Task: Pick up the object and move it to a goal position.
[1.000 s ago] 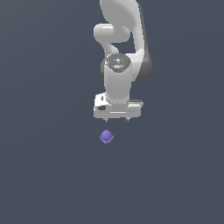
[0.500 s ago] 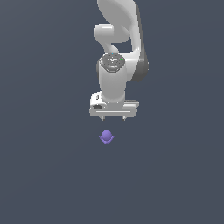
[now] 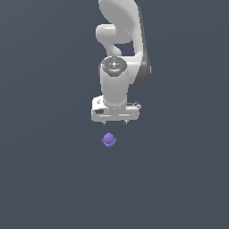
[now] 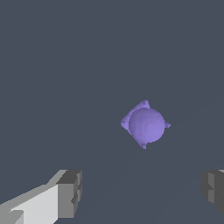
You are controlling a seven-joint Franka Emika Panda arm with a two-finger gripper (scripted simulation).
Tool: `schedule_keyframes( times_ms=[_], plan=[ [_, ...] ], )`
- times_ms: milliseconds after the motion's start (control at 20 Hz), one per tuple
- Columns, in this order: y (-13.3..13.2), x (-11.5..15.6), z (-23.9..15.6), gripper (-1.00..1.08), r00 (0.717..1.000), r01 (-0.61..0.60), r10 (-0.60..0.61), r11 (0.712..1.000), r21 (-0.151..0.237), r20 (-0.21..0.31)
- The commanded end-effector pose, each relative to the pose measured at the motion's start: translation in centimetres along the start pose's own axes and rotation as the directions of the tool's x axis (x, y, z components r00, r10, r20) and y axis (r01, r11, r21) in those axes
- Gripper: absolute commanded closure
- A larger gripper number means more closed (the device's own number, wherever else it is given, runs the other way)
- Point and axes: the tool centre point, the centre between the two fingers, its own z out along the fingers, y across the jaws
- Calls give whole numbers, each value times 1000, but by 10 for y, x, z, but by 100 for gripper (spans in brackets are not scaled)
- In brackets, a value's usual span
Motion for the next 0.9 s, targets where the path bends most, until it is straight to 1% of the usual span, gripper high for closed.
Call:
schedule_keyframes(
  times_ms=[0,200,400,600,850],
  plan=[
    [2,1,3,-92,999,35,-35,999,-2,-1],
    [6,4,10,-92,994,111,-111,994,-6,-3],
    [11,7,18,-92,978,207,-207,978,-12,-5],
    [16,11,28,-92,950,311,-311,950,-17,-6],
    [23,15,40,-92,900,436,-436,900,-22,-8]
  ],
)
